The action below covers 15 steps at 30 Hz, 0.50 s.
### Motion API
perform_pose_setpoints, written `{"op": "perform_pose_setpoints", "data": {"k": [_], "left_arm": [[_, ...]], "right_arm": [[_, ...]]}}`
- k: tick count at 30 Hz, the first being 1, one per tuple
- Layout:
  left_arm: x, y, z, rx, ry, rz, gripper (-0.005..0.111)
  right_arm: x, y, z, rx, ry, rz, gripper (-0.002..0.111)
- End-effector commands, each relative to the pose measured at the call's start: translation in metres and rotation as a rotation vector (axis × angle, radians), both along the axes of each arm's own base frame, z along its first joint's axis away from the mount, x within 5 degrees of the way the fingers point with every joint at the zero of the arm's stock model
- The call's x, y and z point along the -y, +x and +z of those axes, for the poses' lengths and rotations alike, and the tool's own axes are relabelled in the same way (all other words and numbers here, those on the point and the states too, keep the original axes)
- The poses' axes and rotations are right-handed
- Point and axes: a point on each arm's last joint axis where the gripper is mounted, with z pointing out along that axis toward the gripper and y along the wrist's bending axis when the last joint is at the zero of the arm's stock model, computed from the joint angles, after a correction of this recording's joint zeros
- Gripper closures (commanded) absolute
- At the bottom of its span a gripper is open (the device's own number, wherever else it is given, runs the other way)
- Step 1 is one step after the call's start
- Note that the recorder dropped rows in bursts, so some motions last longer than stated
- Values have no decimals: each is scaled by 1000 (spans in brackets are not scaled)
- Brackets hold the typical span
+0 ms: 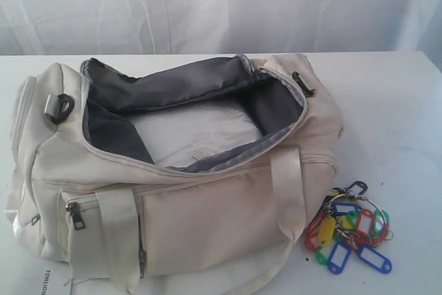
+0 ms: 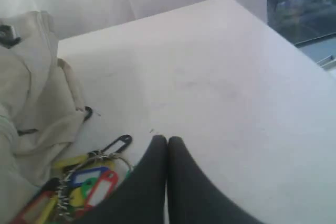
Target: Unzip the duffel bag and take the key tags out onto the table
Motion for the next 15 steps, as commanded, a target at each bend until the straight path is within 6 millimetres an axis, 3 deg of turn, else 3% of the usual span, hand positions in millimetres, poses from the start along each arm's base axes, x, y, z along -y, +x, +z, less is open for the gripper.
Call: {"op": "perform_pose_setpoints", "data": {"k": [1, 6, 15], "left_arm": [[0, 0, -1, 2, -4, -2, 107], [0, 0, -1, 2, -4, -2, 107], [0, 0, -1, 2, -4, -2, 107]], "right_arm": [[2, 0, -1, 9, -231, 28, 108], [0, -1, -1, 17, -410, 106, 108], [-3, -1, -1, 18, -331, 118, 108]]}}
